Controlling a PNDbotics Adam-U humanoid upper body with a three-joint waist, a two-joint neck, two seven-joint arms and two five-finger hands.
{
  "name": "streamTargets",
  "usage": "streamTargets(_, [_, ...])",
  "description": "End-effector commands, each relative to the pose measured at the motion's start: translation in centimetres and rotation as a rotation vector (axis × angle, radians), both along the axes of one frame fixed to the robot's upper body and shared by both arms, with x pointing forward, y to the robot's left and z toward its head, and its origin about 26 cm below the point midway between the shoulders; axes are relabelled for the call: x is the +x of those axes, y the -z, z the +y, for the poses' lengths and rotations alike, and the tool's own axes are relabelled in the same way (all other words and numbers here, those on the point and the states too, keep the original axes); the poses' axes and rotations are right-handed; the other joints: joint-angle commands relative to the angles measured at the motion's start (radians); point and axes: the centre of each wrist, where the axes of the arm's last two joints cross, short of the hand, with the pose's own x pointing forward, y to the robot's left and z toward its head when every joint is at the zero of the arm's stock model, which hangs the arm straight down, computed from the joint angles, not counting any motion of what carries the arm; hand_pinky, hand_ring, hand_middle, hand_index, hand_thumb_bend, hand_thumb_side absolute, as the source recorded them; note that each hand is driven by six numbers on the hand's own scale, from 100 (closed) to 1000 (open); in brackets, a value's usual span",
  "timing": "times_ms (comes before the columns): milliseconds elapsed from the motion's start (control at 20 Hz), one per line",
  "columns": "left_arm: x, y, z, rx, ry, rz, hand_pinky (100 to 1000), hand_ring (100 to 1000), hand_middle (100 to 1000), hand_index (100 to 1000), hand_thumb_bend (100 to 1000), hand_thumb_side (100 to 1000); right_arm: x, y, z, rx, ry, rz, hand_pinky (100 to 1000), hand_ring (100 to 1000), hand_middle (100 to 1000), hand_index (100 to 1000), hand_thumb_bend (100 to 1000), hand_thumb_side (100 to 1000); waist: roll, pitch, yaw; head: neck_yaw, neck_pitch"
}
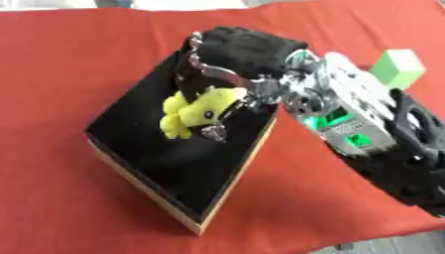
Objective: Pick up objects on the table and place them in the box.
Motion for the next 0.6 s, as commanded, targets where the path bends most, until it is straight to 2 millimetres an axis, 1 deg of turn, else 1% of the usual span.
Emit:
streamTargets(50, [-0.23,-0.72,-0.04,0.007,0.006,-0.024,531,837,692,799,100,460,-0.41,-0.30,0.13,0.004,0.021,-0.046,368,414,438,508,100,100,0.003,-0.013,0.003,-0.005,0.005])
streamTargets(150, [-0.23,-0.72,-0.05,0.007,0.007,-0.024,531,837,692,799,100,461,-0.48,-0.10,0.29,-0.005,0.013,-0.042,416,449,463,546,109,100,0.002,-0.011,0.003,-0.007,0.006])
streamTargets(200, [-0.22,-0.72,-0.07,0.007,0.007,-0.024,531,837,692,799,100,462,-0.52,0.01,0.38,-0.018,0.004,-0.038,465,478,483,577,175,100,0.002,-0.010,0.004,-0.007,0.006])
streamTargets(250, [-0.22,-0.72,-0.07,0.007,0.008,-0.024,531,838,692,799,100,462,-0.56,0.10,0.45,-0.036,-0.005,-0.033,483,489,493,586,158,100,0.002,-0.009,0.004,-0.007,0.006])
streamTargets(300, [-0.22,-0.73,-0.08,0.008,0.008,-0.024,531,838,692,799,100,462,-0.59,0.21,0.52,-0.060,-0.016,-0.024,546,540,535,623,198,122,0.001,-0.009,0.005,-0.008,0.006])
streamTargets(350, [-0.21,-0.74,-0.08,0.008,0.009,-0.024,531,838,692,799,100,462,-0.61,0.29,0.55,-0.087,-0.026,-0.014,564,558,551,634,213,156,0.001,-0.009,0.007,-0.008,0.005])
streamTargets(400, [-0.21,-0.74,-0.08,0.008,0.009,-0.024,531,838,692,799,100,462,-0.61,0.34,0.56,-0.112,-0.036,-0.007,626,632,616,681,265,246,0.001,-0.008,0.008,-0.008,0.006])
streamTargets(450, [-0.22,-0.74,-0.07,0.008,0.008,-0.024,531,838,692,799,100,461,-0.60,0.34,0.53,-0.138,-0.046,-0.002,651,671,650,703,287,279,0.000,-0.008,0.011,-0.008,0.006])
streamTargets(500, [-0.22,-0.74,-0.06,0.008,0.008,-0.024,531,838,692,799,100,462,-0.58,0.30,0.48,-0.157,-0.052,0.000,694,739,728,760,301,337,0.000,-0.008,0.012,-0.008,0.006])
streamTargets(600, [-0.22,-0.73,-0.06,0.007,0.008,-0.024,531,837,692,799,100,460,-0.52,0.14,0.38,-0.184,-0.058,0.002,753,814,802,831,326,412,0.000,-0.009,0.015,-0.008,0.006])
